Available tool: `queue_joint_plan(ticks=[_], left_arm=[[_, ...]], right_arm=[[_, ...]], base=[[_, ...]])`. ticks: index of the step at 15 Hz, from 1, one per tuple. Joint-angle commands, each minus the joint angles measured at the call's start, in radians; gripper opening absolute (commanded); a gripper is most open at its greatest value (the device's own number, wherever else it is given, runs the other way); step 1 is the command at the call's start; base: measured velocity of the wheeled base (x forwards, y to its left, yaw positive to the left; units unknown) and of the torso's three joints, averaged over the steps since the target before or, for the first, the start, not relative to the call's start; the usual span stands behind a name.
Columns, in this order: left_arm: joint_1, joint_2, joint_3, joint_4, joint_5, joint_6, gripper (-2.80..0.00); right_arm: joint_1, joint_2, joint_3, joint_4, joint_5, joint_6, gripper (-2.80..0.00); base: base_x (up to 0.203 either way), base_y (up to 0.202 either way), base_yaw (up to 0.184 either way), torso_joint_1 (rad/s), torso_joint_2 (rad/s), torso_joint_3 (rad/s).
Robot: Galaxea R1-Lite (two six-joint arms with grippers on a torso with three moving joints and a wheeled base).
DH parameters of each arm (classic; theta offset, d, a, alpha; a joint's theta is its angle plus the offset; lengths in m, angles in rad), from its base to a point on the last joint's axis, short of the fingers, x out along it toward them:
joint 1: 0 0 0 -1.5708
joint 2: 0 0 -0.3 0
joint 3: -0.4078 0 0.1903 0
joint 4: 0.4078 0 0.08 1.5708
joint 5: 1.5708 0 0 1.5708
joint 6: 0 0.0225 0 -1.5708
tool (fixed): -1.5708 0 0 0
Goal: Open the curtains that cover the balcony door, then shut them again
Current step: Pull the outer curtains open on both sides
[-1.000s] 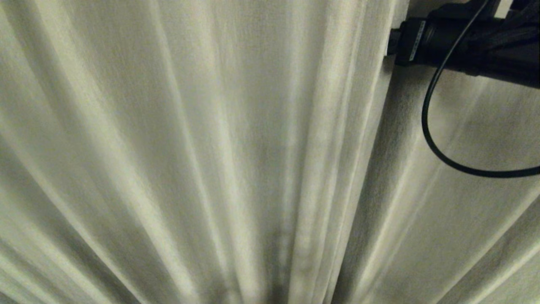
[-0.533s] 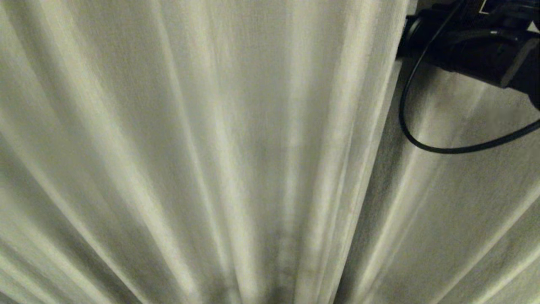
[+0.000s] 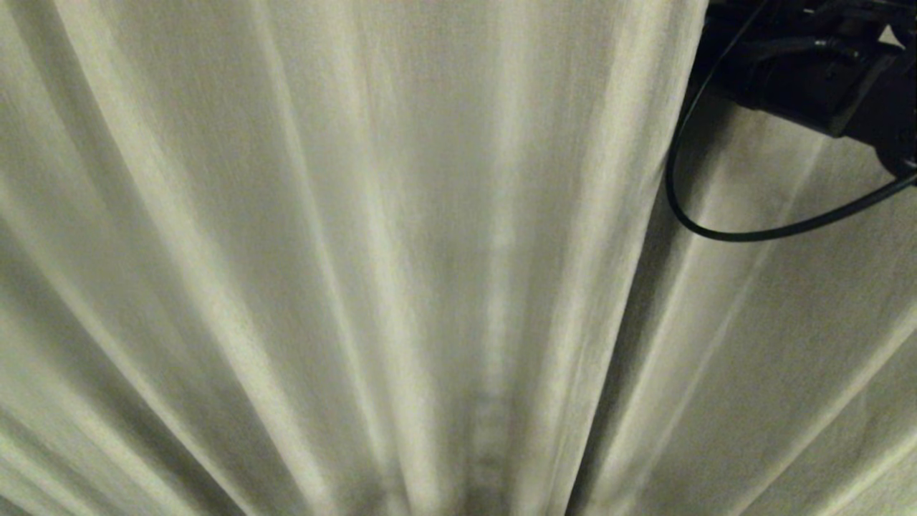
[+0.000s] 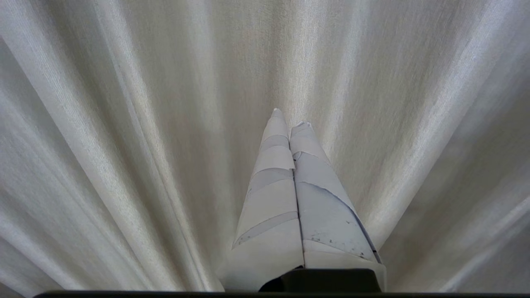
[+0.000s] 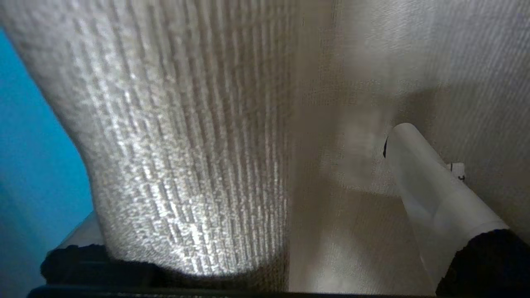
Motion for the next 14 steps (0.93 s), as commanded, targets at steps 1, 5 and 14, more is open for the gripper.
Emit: queue_joint_plan(ticks=[1, 5, 14], left_arm=[[0.000, 0.000, 0.000, -0.001, 0.001, 0.001, -2.80], [0.000, 0.000, 0.000, -0.001, 0.000, -0.001, -2.80], [0.001, 0.000, 0.000, -0.001, 0.000, 0.001, -2.80]], right_arm=[[0.001, -0.008, -0.001, 0.000, 0.000, -0.003, 0.00], [0.001, -0.010, 0.005, 0.005, 0.001, -0.021, 0.00], [0.011, -0.011, 0.014, 0.005, 0.000, -0.024, -2.80]], base=[[0.000, 0.000, 0.000, 0.000, 0.00, 0.000], [0.000, 0.000, 0.000, 0.000, 0.00, 0.000], [0.000, 0.000, 0.000, 0.000, 0.00, 0.000]])
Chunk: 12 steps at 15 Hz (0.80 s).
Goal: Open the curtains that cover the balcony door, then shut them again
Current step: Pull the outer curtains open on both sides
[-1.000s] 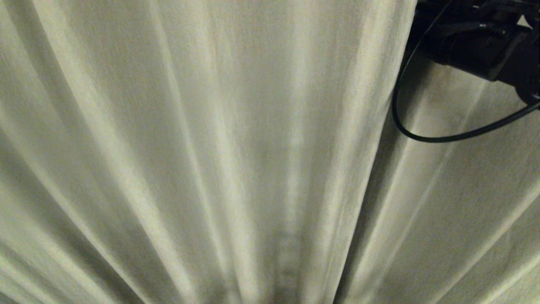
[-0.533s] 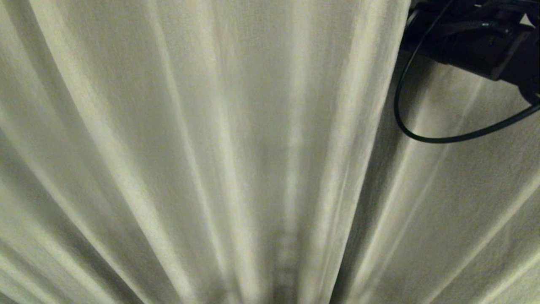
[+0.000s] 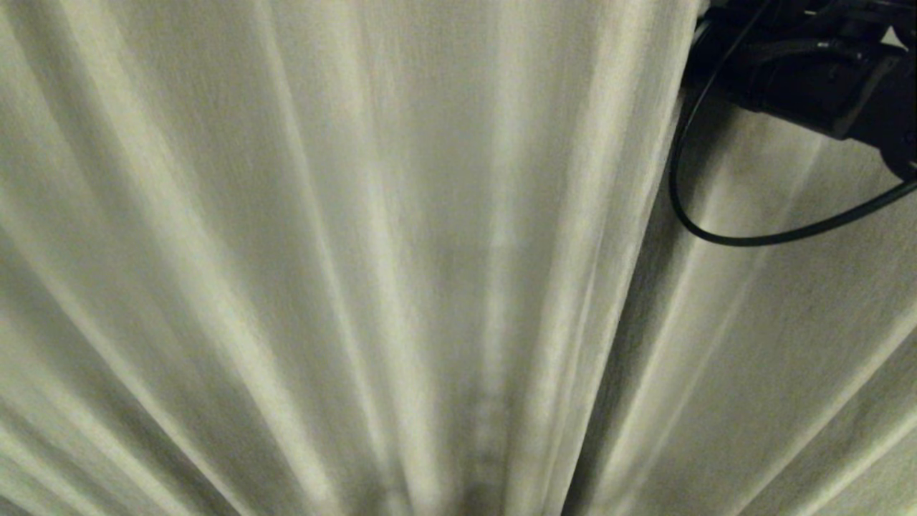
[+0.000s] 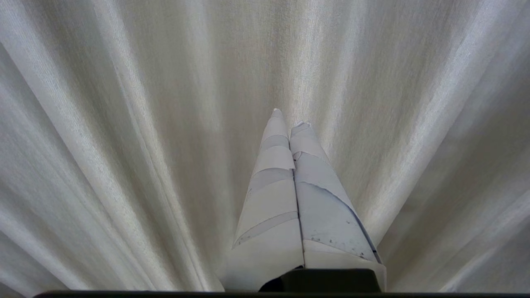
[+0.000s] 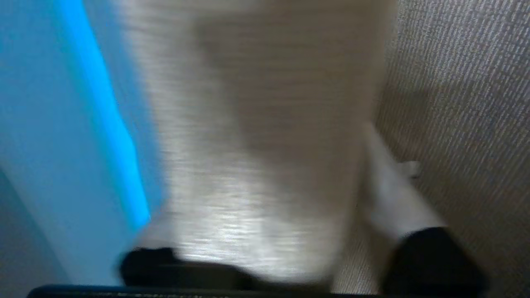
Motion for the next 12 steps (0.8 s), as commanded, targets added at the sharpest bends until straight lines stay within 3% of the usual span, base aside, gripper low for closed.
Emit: queue_joint_plan(ticks=[1, 12], left_arm=[[0.000, 0.000, 0.000, 0.000, 0.001, 0.000, -2.80], [0.000, 0.000, 0.000, 0.000, 0.001, -0.001, -2.80]], right_arm=[[0.010, -0.003, 0.000, -0.004, -0.001, -0.001, -2.80], [0.021, -0.077, 0.032, -0.010, -0.032, -0.015, -2.80]], base=[[0.000, 0.000, 0.000, 0.000, 0.00, 0.000], [0.000, 0.000, 0.000, 0.000, 0.00, 0.000]])
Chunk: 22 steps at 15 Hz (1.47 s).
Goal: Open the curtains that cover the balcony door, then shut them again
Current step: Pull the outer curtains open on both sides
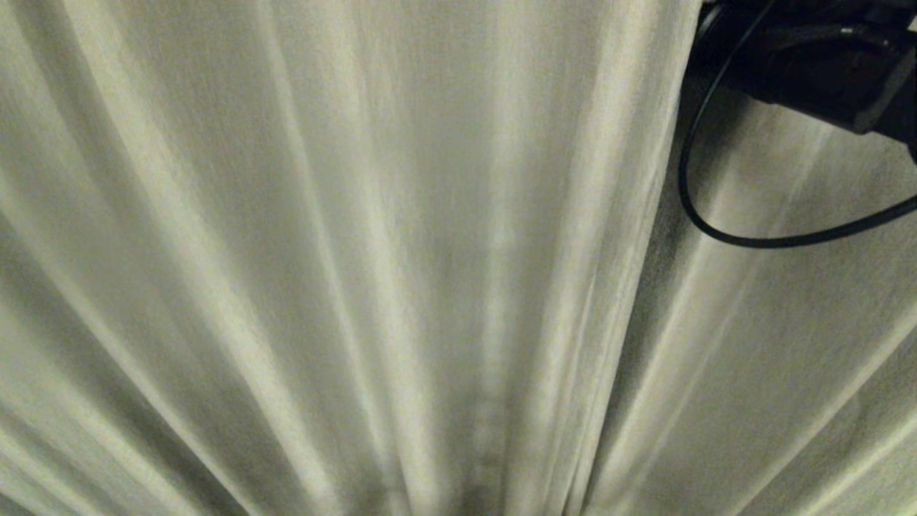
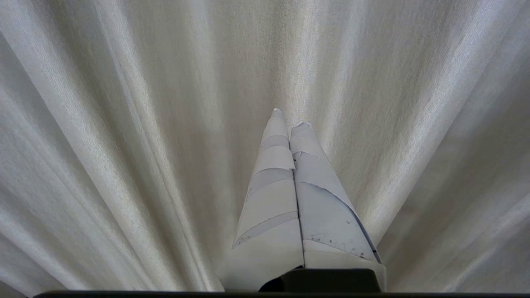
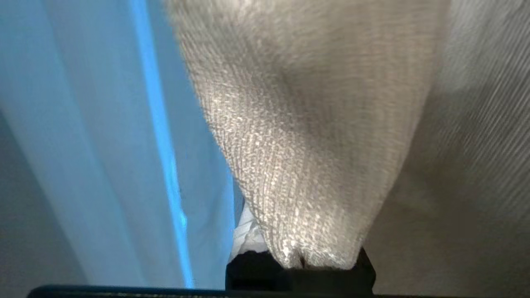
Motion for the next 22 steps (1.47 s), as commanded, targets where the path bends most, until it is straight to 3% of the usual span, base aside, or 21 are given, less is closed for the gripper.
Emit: queue_joint_plan(ticks=[1, 5, 19, 22], left_arm=[[0.000, 0.000, 0.000, 0.000, 0.000, -0.001, -2.80], [0.000, 0.000, 0.000, 0.000, -0.001, -0.001, -2.80], [0.001, 0.000, 0.000, 0.000, 0.000, -0.001, -2.80], [0.000, 0.000, 0.000, 0.000, -0.001, -0.001, -2.80]], right_arm=[[-0.008, -0.052, 0.026, -0.002, -0.006, -0.009, -2.80], [-0.076, -0.131, 0.100, -0.005, -0.006, -0.072, -2.80], [-0.331, -0.208, 0.098, 0.014, 0.002, -0.070, -2.80], [-0.420, -0.204, 0.095, 0.023, 0.004, -0.069, -2.80]], base=[[0.000, 0.000, 0.000, 0.000, 0.00, 0.000], [0.000, 0.000, 0.000, 0.000, 0.00, 0.000], [0.000, 0.000, 0.000, 0.000, 0.00, 0.000], [0.000, 0.000, 0.000, 0.000, 0.00, 0.000]])
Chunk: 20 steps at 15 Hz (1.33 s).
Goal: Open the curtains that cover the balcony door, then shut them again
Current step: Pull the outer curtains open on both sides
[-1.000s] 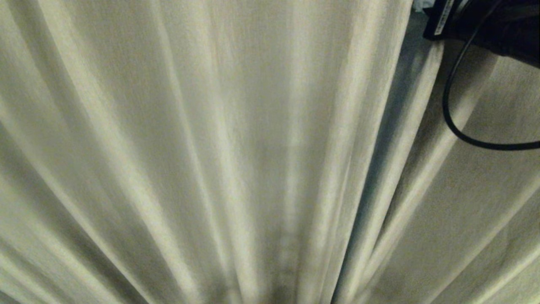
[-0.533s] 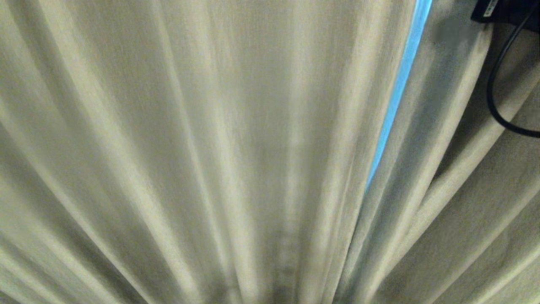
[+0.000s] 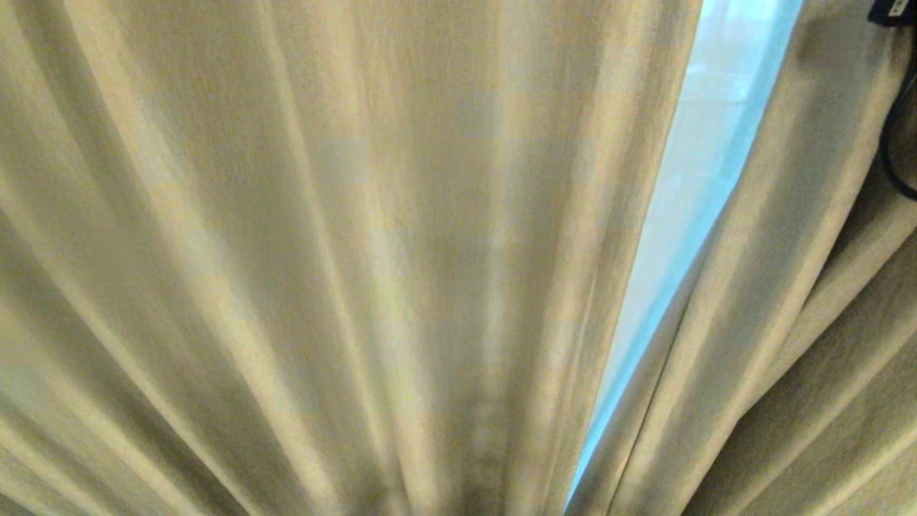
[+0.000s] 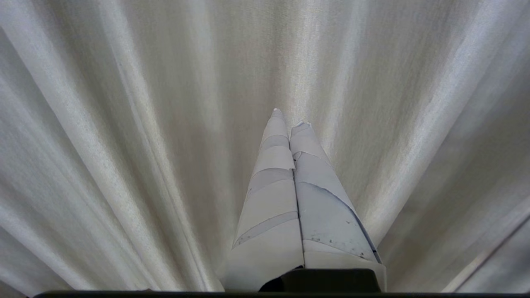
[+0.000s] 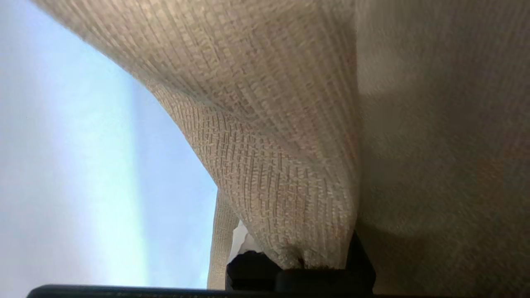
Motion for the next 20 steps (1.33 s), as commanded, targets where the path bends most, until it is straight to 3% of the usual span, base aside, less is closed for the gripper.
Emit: queue_joint_plan(ticks=[1, 8, 12, 20], left_arm=[[0.000, 0.000, 0.000, 0.000, 0.001, -0.001, -2.80], [0.000, 0.000, 0.000, 0.000, -0.001, 0.000, -2.80], [0.000, 0.000, 0.000, 0.000, 0.001, 0.000, -2.80], [0.000, 0.000, 0.000, 0.000, 0.001, 0.000, -2.80]], right_arm=[[-0.067, 0.002, -0.003, 0.012, 0.000, 0.000, -2.80], [-0.281, 0.069, -0.052, 0.020, 0.004, 0.009, -2.80], [-0.400, 0.127, -0.120, 0.021, 0.078, 0.030, -2.80], [-0.591, 0.233, -0.215, 0.029, 0.128, 0.073, -2.80]], base=[[0.000, 0.000, 0.000, 0.000, 0.00, 0.000], [0.000, 0.000, 0.000, 0.000, 0.00, 0.000], [0.000, 0.000, 0.000, 0.000, 0.00, 0.000], [0.000, 0.000, 0.000, 0.000, 0.00, 0.000]])
